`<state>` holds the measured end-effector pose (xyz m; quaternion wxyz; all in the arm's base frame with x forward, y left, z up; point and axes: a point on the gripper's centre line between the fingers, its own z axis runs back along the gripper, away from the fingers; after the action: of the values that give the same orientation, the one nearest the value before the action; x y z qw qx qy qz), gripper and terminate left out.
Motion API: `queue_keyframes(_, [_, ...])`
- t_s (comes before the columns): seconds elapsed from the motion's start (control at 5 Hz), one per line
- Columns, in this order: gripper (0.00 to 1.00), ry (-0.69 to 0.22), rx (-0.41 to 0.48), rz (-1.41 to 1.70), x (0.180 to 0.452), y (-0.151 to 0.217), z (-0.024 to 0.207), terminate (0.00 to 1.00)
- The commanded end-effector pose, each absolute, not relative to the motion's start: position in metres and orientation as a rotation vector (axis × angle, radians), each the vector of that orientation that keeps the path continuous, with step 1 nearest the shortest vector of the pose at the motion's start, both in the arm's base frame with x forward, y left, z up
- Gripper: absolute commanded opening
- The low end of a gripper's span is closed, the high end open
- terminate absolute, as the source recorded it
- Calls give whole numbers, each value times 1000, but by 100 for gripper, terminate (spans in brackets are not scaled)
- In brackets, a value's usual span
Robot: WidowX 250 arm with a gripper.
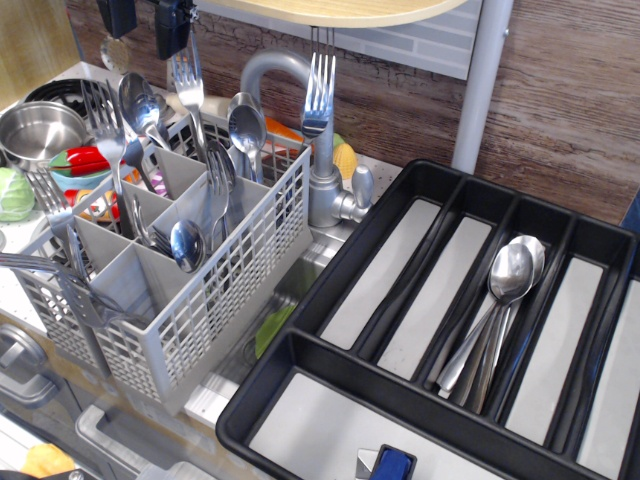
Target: Put big spoon from basket to tray
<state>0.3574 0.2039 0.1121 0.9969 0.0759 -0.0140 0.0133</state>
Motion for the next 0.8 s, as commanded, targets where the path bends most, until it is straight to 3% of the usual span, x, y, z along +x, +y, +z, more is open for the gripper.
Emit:
queue_keyframes(0.0, [100, -28, 152, 27, 357, 204, 112, 0])
queue_keyframes(0.2, [100, -14, 162, 34, 362, 217, 109, 0])
queue_keyframes(0.6, [100, -73, 289, -11, 358, 229, 91, 0])
